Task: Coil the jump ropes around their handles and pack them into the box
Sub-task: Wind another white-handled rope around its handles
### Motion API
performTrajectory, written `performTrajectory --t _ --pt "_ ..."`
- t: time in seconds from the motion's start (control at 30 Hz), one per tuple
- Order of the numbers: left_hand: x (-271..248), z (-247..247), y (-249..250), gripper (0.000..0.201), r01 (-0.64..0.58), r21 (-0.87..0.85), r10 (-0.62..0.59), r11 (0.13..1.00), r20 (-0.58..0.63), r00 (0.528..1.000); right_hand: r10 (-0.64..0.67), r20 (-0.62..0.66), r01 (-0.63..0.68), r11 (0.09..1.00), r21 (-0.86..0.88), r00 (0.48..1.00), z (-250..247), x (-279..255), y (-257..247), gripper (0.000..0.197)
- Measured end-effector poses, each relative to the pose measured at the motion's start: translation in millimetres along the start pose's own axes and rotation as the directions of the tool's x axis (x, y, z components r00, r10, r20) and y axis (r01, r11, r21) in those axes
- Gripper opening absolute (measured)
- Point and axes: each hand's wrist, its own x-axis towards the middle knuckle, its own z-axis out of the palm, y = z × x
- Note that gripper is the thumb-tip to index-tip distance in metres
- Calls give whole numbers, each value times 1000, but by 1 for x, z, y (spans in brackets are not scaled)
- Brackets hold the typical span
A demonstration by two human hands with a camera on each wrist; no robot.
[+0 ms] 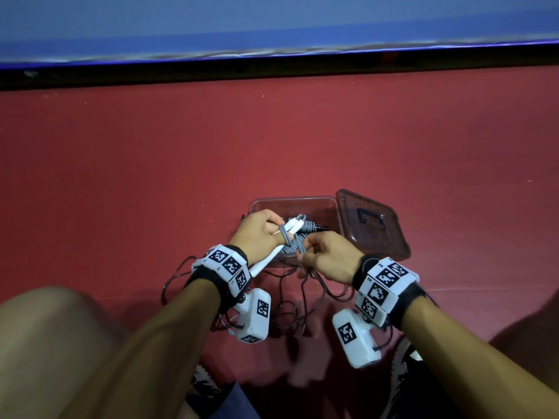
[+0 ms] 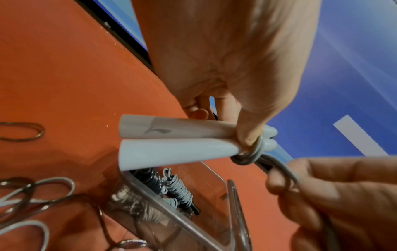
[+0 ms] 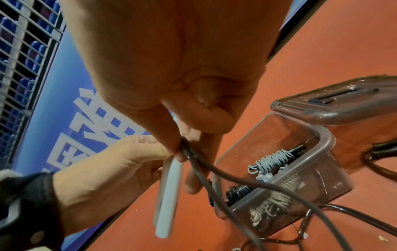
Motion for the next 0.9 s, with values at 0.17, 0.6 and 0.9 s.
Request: performTrajectory --t 0.17,0.6,0.9 --pt "0 2 -6 19 -33 138 34 990 0 999 -139 -50 119 950 -287 989 -4 -10 -13 28" --pt "-4 13 -14 18 -170 277 78 946 314 946 -196 -113 163 954 -252 974 -8 -5 -13 14" --pt "-7 1 1 19 -37 -161 93 986 359 929 -83 -382 112 992 52 920 -13 10 11 9"
